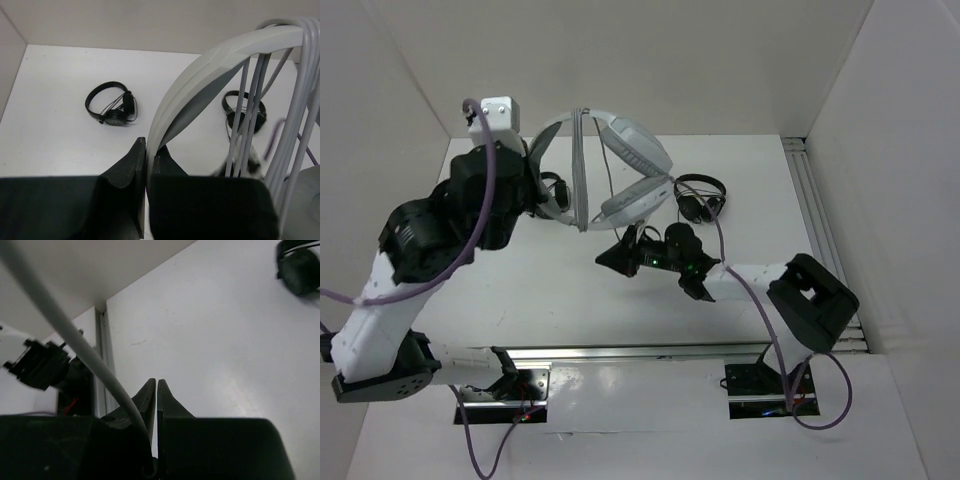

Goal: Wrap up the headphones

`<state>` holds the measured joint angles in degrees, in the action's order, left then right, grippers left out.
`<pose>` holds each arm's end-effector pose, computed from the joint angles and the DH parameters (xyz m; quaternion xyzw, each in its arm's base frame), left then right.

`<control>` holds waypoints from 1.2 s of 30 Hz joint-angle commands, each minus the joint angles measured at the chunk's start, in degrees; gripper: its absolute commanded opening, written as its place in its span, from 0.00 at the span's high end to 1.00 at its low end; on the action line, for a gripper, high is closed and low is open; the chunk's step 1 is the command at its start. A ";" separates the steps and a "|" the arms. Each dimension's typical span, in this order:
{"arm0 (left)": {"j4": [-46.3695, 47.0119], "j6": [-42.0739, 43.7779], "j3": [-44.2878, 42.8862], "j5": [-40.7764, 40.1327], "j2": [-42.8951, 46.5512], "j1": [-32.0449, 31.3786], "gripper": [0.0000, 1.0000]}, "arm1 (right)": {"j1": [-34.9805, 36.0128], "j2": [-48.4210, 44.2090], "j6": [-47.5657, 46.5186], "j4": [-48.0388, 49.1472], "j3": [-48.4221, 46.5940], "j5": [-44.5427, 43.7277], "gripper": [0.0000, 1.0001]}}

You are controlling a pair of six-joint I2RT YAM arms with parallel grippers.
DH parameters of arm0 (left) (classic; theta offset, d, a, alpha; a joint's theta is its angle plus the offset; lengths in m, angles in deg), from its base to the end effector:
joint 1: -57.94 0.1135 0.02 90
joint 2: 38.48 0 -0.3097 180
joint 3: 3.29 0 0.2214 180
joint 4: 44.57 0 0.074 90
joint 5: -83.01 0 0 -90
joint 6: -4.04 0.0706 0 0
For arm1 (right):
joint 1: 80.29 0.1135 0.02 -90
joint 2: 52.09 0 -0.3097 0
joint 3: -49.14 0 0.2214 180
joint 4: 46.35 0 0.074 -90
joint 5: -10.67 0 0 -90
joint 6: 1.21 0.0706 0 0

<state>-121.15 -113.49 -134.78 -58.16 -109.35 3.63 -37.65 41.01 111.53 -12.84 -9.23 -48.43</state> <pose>0.1268 -0.0823 0.5665 -0.0862 0.7608 -0.0952 0.6362 0.2353 0.2660 0.2937 -0.3026 0.6462 0.5244 0.4646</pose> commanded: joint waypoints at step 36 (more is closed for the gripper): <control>23.61 12.67 47.30 56.80 -7.43 20.31 1.00 | 34.36 -0.73 -36.10 -100.73 -46.56 -29.57 1.00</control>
<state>-102.42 -106.74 -85.84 -12.61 -117.59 25.88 -5.02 39.72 78.28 -106.03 -52.33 -75.95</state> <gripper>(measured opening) 0.117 0.098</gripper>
